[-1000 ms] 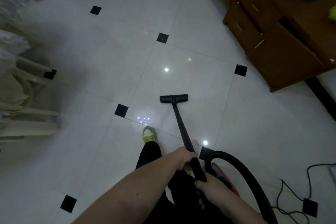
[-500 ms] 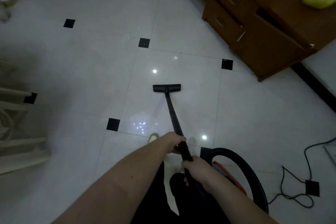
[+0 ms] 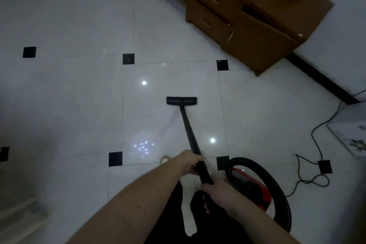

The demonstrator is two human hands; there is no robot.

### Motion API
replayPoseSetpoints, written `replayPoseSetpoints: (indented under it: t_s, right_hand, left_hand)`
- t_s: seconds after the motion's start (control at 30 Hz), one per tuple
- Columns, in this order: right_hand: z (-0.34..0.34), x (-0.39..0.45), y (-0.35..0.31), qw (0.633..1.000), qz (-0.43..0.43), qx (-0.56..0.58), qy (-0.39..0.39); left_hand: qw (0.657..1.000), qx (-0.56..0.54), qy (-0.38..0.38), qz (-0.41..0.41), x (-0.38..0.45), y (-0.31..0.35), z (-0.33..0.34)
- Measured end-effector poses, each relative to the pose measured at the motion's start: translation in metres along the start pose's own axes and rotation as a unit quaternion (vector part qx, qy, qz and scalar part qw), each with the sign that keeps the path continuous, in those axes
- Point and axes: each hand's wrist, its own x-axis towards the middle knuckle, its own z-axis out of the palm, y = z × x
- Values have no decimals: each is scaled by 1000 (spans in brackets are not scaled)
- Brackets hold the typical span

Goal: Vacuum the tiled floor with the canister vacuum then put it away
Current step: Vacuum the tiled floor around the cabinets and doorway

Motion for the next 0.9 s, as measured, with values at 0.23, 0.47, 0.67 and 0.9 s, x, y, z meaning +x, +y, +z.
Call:
replayPoseSetpoints:
  t_s: [0.23,0.47,0.67,0.9]
  right_hand:
    - [0,-6,22,998,17,-60,6]
    - [-10,8,7,999,17,35,10]
    - [-37,32,-19,995,-3,92,33]
    - [-92,43,-54,996,-29,78,29]
  left_hand:
    - [998,38,-49,-24,-6,-15,20]
    - [998,50,-31,-20,11,14,19]
    - [998,57,-6,-6,30,62,25]
    - [998,53,27,-3,40,121,51]
